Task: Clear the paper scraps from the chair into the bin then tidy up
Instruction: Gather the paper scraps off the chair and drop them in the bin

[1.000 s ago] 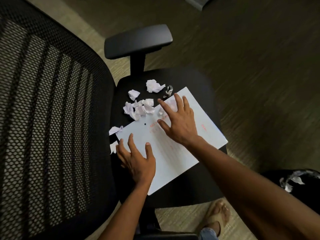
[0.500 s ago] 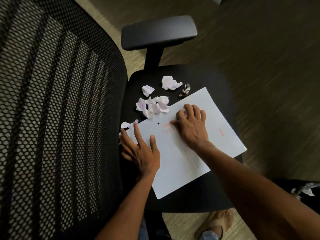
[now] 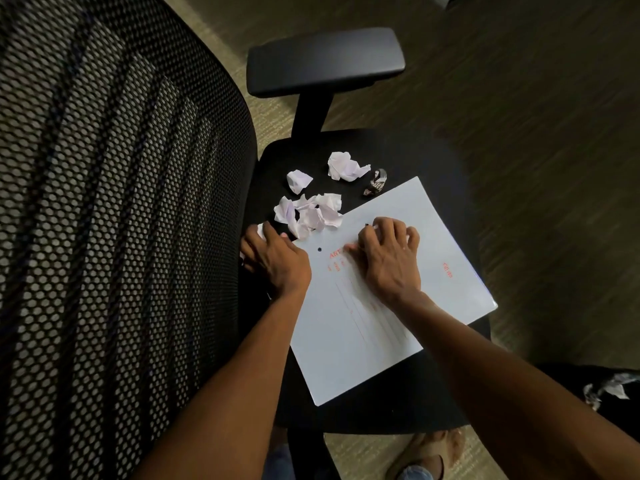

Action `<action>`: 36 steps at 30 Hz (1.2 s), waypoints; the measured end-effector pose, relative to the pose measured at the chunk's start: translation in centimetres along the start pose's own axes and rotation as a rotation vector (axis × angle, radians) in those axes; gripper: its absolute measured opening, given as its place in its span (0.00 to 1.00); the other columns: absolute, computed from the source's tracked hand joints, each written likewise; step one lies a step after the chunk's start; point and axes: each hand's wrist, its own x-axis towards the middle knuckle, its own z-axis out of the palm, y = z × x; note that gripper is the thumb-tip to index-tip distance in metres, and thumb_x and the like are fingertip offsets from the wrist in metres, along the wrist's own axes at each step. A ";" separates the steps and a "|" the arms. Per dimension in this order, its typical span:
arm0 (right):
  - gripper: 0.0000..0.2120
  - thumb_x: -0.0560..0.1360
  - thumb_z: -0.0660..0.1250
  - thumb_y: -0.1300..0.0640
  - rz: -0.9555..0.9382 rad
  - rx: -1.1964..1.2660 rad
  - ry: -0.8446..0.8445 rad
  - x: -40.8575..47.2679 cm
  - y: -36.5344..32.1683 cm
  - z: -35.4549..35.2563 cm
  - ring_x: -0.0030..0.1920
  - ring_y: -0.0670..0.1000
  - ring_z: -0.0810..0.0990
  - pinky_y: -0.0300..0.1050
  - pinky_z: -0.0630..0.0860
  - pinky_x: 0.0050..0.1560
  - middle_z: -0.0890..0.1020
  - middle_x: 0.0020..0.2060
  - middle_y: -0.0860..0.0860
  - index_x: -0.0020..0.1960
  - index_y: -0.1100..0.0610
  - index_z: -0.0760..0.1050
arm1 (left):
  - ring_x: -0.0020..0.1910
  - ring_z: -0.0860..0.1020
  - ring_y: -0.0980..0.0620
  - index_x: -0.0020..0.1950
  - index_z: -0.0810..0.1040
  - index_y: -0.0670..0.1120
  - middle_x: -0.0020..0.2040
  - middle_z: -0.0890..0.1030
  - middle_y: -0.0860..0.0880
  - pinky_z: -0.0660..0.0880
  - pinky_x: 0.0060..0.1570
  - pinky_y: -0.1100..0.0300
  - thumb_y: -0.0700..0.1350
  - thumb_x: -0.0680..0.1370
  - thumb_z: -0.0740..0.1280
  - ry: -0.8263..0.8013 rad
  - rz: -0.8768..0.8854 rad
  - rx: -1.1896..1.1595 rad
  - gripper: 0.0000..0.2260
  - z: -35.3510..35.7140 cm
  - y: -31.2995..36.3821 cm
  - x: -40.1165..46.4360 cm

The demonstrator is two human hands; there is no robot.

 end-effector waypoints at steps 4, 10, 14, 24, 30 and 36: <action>0.22 0.85 0.52 0.38 0.018 0.030 -0.002 0.1 -0.1 0.0 0.58 0.58 0.71 0.59 0.62 0.67 0.74 0.58 0.57 0.52 0.55 0.72 | 0.69 0.68 0.39 0.64 0.79 0.39 0.67 0.74 0.41 0.65 0.70 0.48 0.38 0.80 0.67 0.048 0.058 -0.081 0.13 -0.4 0.1 0.6; 0.14 0.86 0.59 0.47 -0.033 0.175 0.148 1.6 -2.3 0.1 0.42 0.60 0.76 0.57 0.75 0.47 0.75 0.54 0.58 0.54 0.59 0.72 | 0.64 0.72 0.38 0.56 0.83 0.37 0.63 0.78 0.40 0.65 0.63 0.57 0.28 0.76 0.64 0.090 0.080 -0.193 0.13 -0.8 0.9 0.9; 0.17 0.83 0.64 0.58 0.126 0.230 0.307 4.6 -3.0 -0.6 0.41 0.60 0.78 0.57 0.81 0.43 0.69 0.66 0.57 0.69 0.49 0.65 | 0.61 0.74 0.35 0.60 0.78 0.40 0.61 0.78 0.37 0.66 0.63 0.49 0.25 0.70 0.61 0.159 0.106 -0.228 0.22 -1.4 1.4 0.9; 0.40 0.84 0.64 0.51 0.056 0.053 0.012 10.4 -0.2 -3.0 0.35 0.52 0.76 0.49 0.79 0.31 0.62 0.73 0.60 0.82 0.34 0.39 | 0.63 0.68 0.43 0.81 0.62 0.57 0.66 0.70 0.41 0.63 0.67 0.52 0.59 0.84 0.57 0.010 0.164 -0.305 0.24 -0.6 2.9 2.1; 0.22 0.86 0.58 0.48 0.058 -0.080 -0.050 10.5 -0.7 -3.4 0.38 0.56 0.75 0.49 0.76 0.36 0.65 0.70 0.60 0.80 0.43 0.60 | 0.62 0.65 0.41 0.78 0.65 0.59 0.65 0.67 0.42 0.68 0.61 0.47 0.66 0.73 0.71 -0.113 0.277 -0.046 0.36 0.0 2.7 2.1; 0.16 0.85 0.61 0.48 0.036 0.003 -0.009 9.9 -0.5 -2.7 0.41 0.54 0.77 0.46 0.80 0.39 0.74 0.62 0.58 0.73 0.47 0.67 | 0.66 0.66 0.41 0.73 0.73 0.52 0.67 0.69 0.41 0.70 0.62 0.49 0.52 0.77 0.74 -0.170 0.269 -0.141 0.26 -0.5 3.0 2.4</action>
